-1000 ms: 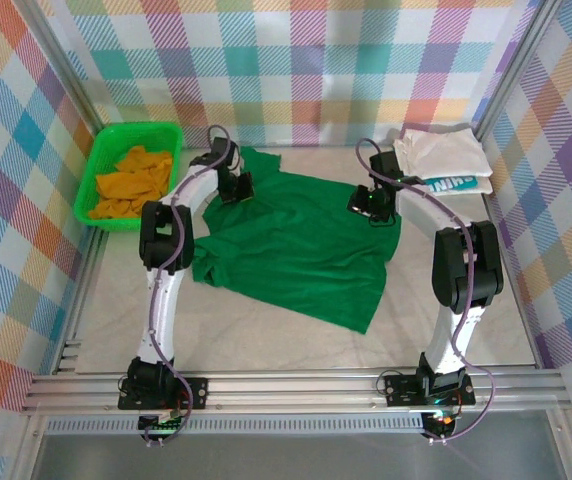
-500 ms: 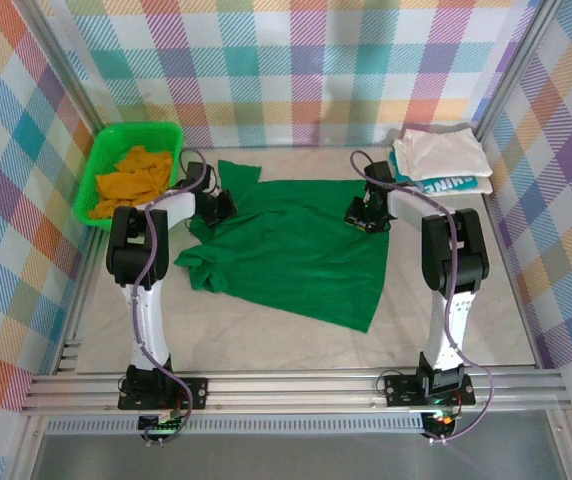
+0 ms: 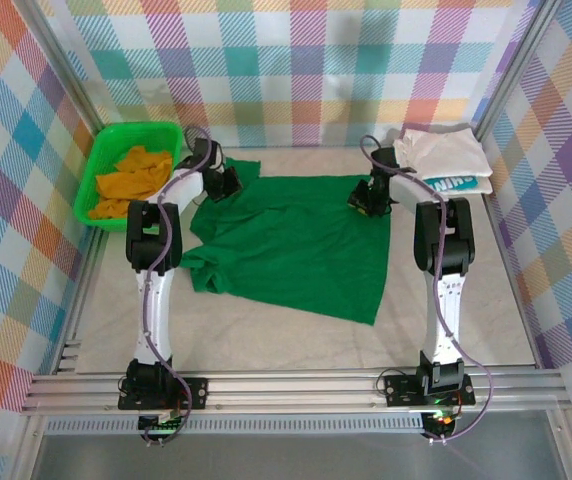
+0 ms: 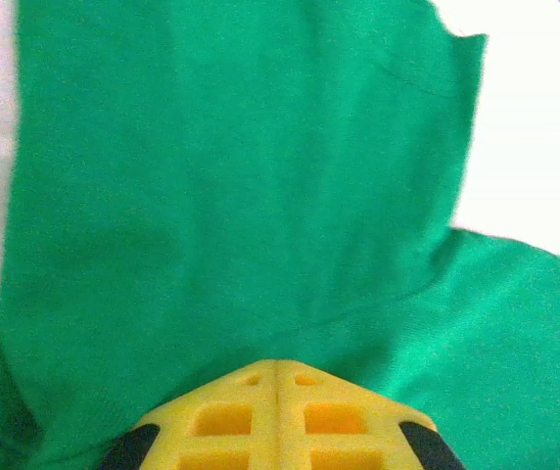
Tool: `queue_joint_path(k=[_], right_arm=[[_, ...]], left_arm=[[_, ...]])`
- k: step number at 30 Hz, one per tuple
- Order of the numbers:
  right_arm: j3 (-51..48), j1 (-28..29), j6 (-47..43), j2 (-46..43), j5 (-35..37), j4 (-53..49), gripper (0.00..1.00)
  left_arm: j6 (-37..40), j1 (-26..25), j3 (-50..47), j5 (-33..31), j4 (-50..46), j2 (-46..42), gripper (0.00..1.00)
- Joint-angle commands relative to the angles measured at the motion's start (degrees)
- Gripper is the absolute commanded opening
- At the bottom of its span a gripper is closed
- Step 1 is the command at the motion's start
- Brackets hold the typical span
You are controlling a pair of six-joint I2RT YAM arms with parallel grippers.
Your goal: Fold and stack the t-shirts
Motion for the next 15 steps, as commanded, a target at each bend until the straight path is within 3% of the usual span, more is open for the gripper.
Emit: queue_joint_path(k=[1,8,15], right_arm=[[2.91,-1.93,2.35,5.32,-1.24,-2.53,0.34],[12.03,-3.04,1.34,9.11,-0.34,-7.15,0.33],[13.8,-2.95,0.47,4.56,-3.04,-7.74,0.35]], left_arm=[[2.08,1.91,6.35,-1.7,-7.89,4.51,0.0],[4.59,3.21,20.66,-3.11,-12.85,12.27,0.01],[6.13,3.56,31.18,-5.45,-12.91,15.15,0.08]])
